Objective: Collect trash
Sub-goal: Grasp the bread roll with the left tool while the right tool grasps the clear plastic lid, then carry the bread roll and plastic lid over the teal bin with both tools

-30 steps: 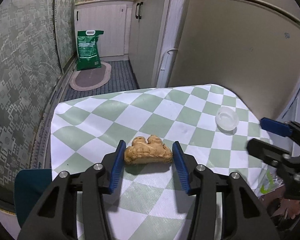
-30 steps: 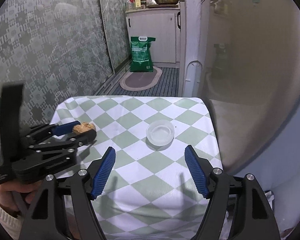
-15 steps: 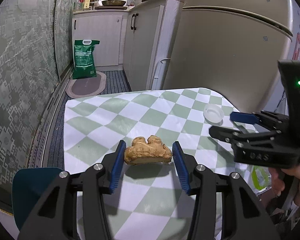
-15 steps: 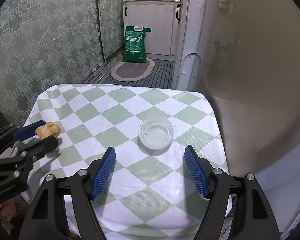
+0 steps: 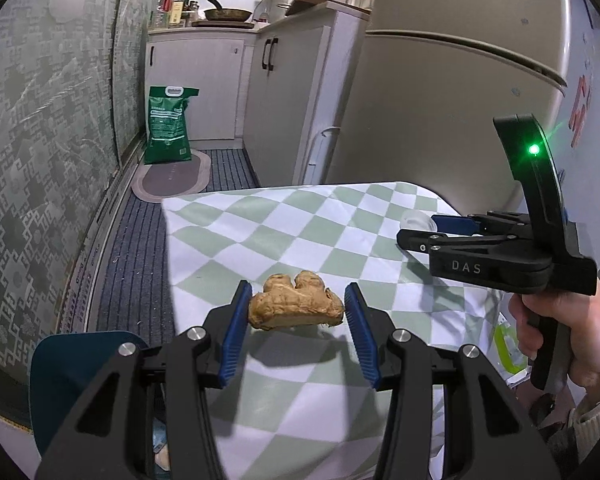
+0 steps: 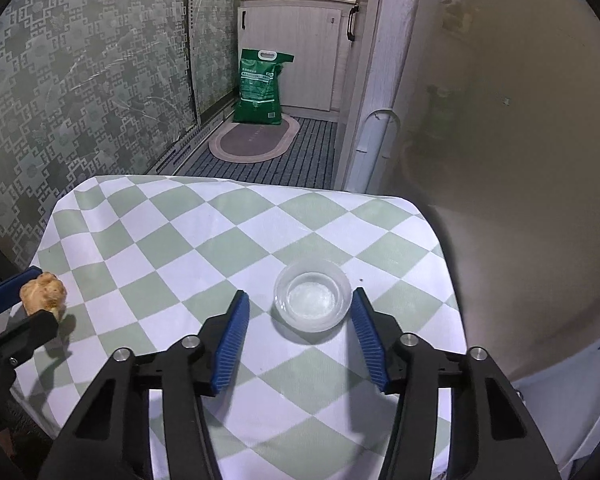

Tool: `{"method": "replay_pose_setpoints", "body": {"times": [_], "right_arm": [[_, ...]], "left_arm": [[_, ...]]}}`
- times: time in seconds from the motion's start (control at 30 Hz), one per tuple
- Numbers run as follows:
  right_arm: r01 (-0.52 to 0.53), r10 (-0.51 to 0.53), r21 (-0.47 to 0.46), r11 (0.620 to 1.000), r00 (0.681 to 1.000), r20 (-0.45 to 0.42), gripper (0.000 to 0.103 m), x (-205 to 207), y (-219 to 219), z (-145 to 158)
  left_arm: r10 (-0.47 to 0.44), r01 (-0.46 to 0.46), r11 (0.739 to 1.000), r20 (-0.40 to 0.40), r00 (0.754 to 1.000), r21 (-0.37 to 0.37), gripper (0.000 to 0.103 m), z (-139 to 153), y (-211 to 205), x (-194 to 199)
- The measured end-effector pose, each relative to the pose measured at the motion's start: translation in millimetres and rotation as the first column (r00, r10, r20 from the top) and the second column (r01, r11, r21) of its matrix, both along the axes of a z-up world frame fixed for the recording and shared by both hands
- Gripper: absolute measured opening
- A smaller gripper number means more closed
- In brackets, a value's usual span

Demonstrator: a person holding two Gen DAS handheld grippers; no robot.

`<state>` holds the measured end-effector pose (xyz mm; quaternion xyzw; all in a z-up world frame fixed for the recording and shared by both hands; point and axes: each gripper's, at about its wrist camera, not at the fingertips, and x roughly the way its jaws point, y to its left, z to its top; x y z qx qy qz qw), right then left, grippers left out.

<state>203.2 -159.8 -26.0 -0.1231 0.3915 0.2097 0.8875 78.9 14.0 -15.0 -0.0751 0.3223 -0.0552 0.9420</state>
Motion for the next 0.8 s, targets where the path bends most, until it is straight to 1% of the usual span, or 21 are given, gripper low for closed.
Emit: {"method": "replay_pose_setpoints", "body": {"times": [0.07,0.13,0.17,0.33,0.53,0.67,0.8], "right_arm": [[-0.003,0.003,0.000,1.000,1.000,-0.003,0.047,0,4,1],[-0.009,0.009,0.001,1.000,1.000,-0.008,0.041,-1,10,1],[-0.012,0.012,0.003,1.000,1.000,-0.010,0.040,-1,13,1],[-0.041,0.041,0.015,0.999,0.999,-0.010,0.039,-8,31,4],[-0.088,0.088,0.056,0.995,0.996,0.004,0.039,-21,53,22],[-0.128,0.128,0.093,0.987,0.992,0.013,0.039,-32,72,35],[-0.177,0.176,0.105,0.979,0.984,0.026,0.039,-46,95,44]], "left_arm": [[0.009,-0.009,1.000,0.007,1.000,-0.005,0.050,2,7,-4],[0.016,-0.016,1.000,0.019,1.000,-0.007,0.050,5,13,-6],[0.019,-0.019,1.000,0.023,1.000,-0.007,0.050,6,16,-8],[0.046,-0.046,0.999,0.034,0.998,0.000,0.050,7,36,-18],[0.102,-0.102,0.995,0.028,0.994,0.008,0.050,4,63,-24],[0.141,-0.141,0.990,0.006,0.990,0.025,0.050,-7,81,-28],[0.182,-0.181,0.983,-0.026,0.983,0.037,0.050,-19,105,-35]]}}
